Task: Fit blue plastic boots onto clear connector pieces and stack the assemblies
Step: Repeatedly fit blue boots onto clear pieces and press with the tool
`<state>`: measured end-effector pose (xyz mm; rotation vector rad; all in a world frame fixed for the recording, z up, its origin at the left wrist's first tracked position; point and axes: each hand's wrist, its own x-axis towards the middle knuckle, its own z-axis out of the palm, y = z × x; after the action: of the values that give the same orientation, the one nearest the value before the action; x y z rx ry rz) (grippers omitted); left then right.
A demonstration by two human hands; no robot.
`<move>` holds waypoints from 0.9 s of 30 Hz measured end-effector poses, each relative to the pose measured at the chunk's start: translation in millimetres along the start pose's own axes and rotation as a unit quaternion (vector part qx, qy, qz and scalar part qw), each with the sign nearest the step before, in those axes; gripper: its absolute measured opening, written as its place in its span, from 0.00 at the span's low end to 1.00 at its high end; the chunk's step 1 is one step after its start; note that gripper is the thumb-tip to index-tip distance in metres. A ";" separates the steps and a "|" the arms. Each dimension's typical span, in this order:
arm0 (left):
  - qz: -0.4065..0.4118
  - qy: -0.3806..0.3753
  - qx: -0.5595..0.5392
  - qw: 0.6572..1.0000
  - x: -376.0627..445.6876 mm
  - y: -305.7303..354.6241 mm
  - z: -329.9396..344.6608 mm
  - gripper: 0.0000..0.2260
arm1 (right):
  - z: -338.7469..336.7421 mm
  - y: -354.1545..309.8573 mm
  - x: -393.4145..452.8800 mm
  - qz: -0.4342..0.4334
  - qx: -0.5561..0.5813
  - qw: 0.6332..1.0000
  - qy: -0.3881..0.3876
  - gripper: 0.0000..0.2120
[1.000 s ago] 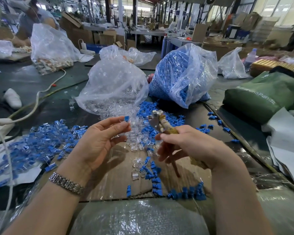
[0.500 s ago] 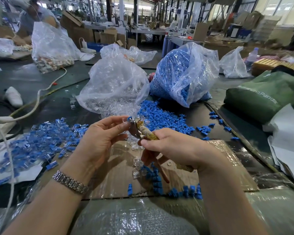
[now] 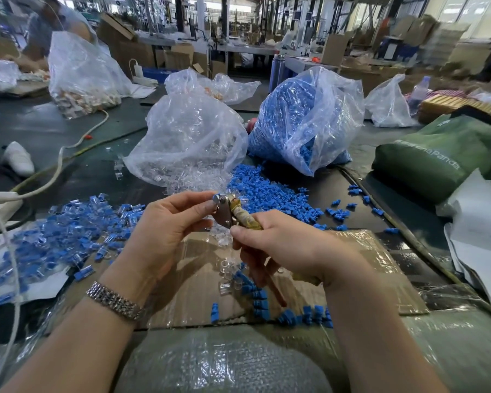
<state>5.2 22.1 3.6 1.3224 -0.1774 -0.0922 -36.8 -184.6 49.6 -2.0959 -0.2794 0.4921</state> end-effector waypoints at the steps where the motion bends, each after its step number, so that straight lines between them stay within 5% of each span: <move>1: 0.002 -0.001 0.009 1.000 -0.1 0.0 -0.3 0.18 | -0.1 0.4 0.4 0.001 -0.002 1.000 -0.001 0.19; 7: 0.029 0.025 0.023 0.999 0.6 -0.4 -3.6 0.13 | -6.7 0.5 1.9 0.016 0.004 1.000 -0.004 0.19; 10: 0.042 0.121 0.129 0.983 3.4 -1.4 -14.9 0.04 | -18.0 7.0 -2.1 0.040 -0.035 0.996 0.079 0.17; 14: 0.048 0.283 0.428 0.857 3.8 -1.4 -31.9 0.06 | -31.0 27.9 -2.3 0.130 -0.193 0.951 0.202 0.12; 16: 0.055 0.308 0.531 0.788 0.2 0.9 -32.9 0.07 | -30.7 37.7 1.4 0.182 -0.232 0.929 0.221 0.12; 18: 0.076 0.294 0.572 0.761 -1.8 1.5 -28.3 0.08 | -27.9 44.0 5.1 0.218 -0.254 0.915 0.226 0.12; 23: 0.096 0.102 0.505 0.852 -5.1 -2.3 -7.6 0.07 | -19.8 43.0 7.3 0.250 -0.307 0.893 0.217 0.14; 27: 0.090 -0.005 0.508 0.857 -9.6 -4.9 -1.3 0.05 | -13.9 44.5 8.7 0.248 -0.337 0.881 0.220 0.27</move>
<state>-3.9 23.8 -2.2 2.3572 -0.3878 0.1865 -22.4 -215.7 16.9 -2.9059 0.4334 0.1945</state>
